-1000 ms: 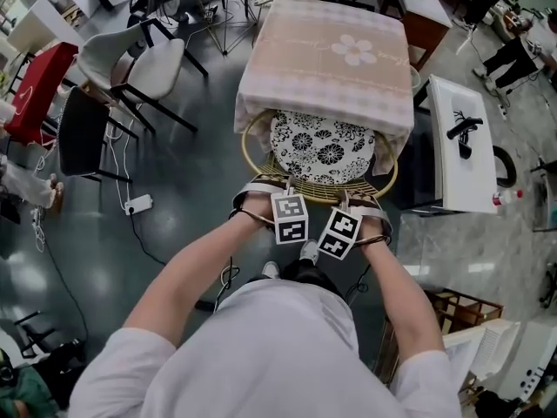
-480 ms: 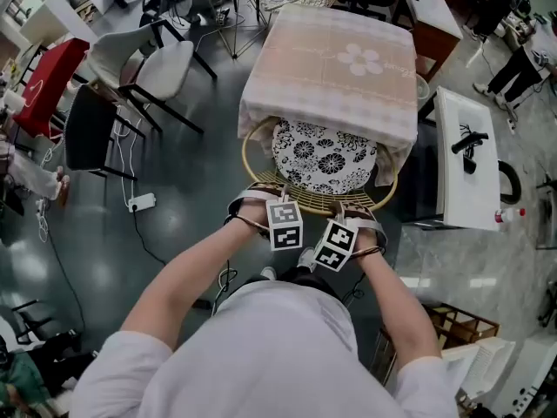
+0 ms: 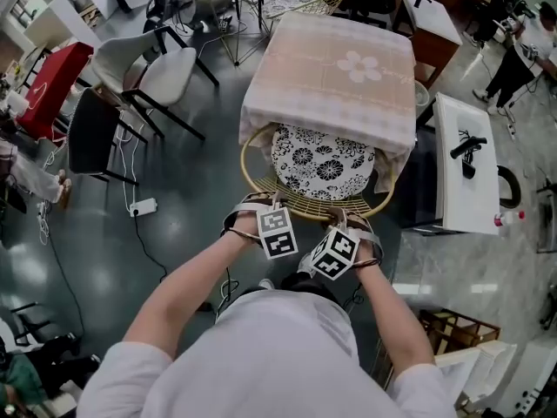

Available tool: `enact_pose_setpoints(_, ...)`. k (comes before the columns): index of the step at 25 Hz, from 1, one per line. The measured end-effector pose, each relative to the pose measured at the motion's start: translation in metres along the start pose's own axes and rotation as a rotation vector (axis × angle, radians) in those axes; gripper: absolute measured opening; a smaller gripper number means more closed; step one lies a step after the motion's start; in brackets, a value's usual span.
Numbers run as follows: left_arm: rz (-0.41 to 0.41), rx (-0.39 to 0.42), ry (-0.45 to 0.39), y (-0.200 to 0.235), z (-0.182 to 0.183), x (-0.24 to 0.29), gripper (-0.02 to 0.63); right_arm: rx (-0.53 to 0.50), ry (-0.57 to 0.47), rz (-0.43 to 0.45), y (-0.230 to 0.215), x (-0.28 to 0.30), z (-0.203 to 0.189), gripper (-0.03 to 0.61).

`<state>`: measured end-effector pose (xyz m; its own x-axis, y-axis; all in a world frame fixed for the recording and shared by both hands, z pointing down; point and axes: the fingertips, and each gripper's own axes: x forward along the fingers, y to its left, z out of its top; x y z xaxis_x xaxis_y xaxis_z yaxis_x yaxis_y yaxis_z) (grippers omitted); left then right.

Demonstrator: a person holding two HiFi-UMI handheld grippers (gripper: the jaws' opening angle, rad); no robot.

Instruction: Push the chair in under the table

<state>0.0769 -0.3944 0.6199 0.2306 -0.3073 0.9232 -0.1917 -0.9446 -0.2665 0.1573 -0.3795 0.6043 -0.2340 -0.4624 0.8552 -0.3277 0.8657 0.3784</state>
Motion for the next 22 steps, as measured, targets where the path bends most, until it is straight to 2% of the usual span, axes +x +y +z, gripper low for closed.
enact_pose_setpoints(5,0.026,-0.053,-0.095,-0.003,0.004,-0.02,0.146,0.152,-0.028,-0.045,-0.001,-0.018,0.01,0.106)
enact_pose_setpoints(8,0.039,-0.123,-0.166,-0.003,0.007,-0.033,0.146,0.278,-0.063,-0.065,-0.001,-0.029,0.02,0.106)
enact_pose_setpoints(11,0.03,-0.223,-0.239,-0.007,0.013,-0.048,0.146,0.406,-0.107,-0.086,0.001,-0.043,0.029,0.103)
enact_pose_setpoints(19,-0.006,-0.544,-0.444,-0.005,0.026,-0.091,0.143,0.708,-0.256,-0.167,-0.008,-0.086,0.053,0.045)
enact_pose_setpoints(22,0.013,-0.622,-0.537,-0.002,0.034,-0.112,0.1,0.809,-0.317,-0.2,-0.012,-0.103,0.06,0.027)
